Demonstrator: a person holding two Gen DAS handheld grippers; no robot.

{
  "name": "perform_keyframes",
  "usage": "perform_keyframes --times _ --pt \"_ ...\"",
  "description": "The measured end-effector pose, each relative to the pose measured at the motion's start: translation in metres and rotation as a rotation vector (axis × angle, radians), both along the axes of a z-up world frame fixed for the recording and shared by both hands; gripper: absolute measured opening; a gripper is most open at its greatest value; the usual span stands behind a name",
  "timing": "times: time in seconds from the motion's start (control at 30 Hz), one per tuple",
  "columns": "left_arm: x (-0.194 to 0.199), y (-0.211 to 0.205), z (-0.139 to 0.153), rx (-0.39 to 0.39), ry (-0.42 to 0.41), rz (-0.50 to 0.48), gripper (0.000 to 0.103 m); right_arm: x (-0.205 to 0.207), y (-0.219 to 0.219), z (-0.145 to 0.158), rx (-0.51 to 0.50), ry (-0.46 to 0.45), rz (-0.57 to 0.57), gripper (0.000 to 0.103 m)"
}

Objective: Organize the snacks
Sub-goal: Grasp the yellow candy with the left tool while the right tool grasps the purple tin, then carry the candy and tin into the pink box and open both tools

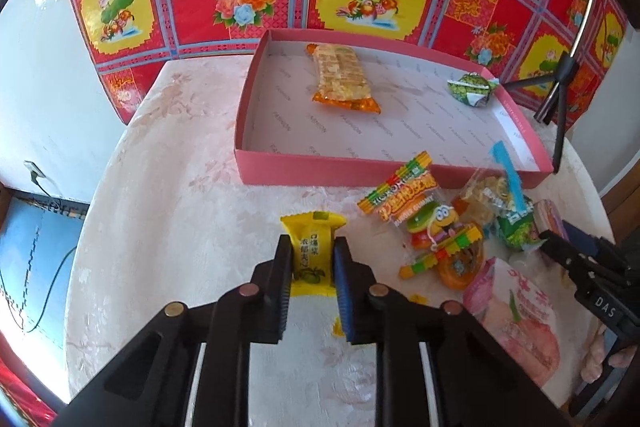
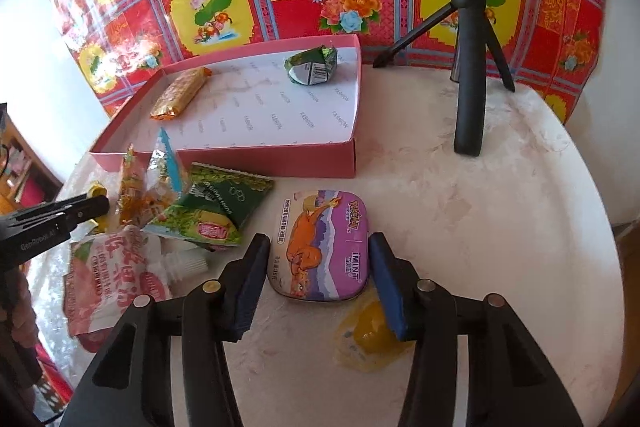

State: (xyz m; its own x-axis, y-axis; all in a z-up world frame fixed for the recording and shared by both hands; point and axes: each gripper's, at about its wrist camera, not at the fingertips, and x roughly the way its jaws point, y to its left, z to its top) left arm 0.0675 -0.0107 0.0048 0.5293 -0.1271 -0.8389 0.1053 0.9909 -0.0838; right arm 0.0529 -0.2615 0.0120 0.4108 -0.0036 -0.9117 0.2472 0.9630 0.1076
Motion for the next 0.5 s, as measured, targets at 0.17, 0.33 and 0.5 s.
perform_keyframes --times 0.17,0.33,0.5 --pt "-0.009 0.000 0.017 -0.018 -0.031 -0.008 0.020 -0.006 -0.001 0.011 0.019 -0.025 -0.006 0.051" --pt "-0.010 0.000 0.038 -0.019 -0.067 0.003 0.020 -0.011 -0.003 0.026 0.022 -0.035 0.001 0.051" --pt "0.005 0.001 0.055 -0.041 -0.075 0.005 0.020 -0.007 -0.007 0.041 0.014 -0.044 0.015 0.051"
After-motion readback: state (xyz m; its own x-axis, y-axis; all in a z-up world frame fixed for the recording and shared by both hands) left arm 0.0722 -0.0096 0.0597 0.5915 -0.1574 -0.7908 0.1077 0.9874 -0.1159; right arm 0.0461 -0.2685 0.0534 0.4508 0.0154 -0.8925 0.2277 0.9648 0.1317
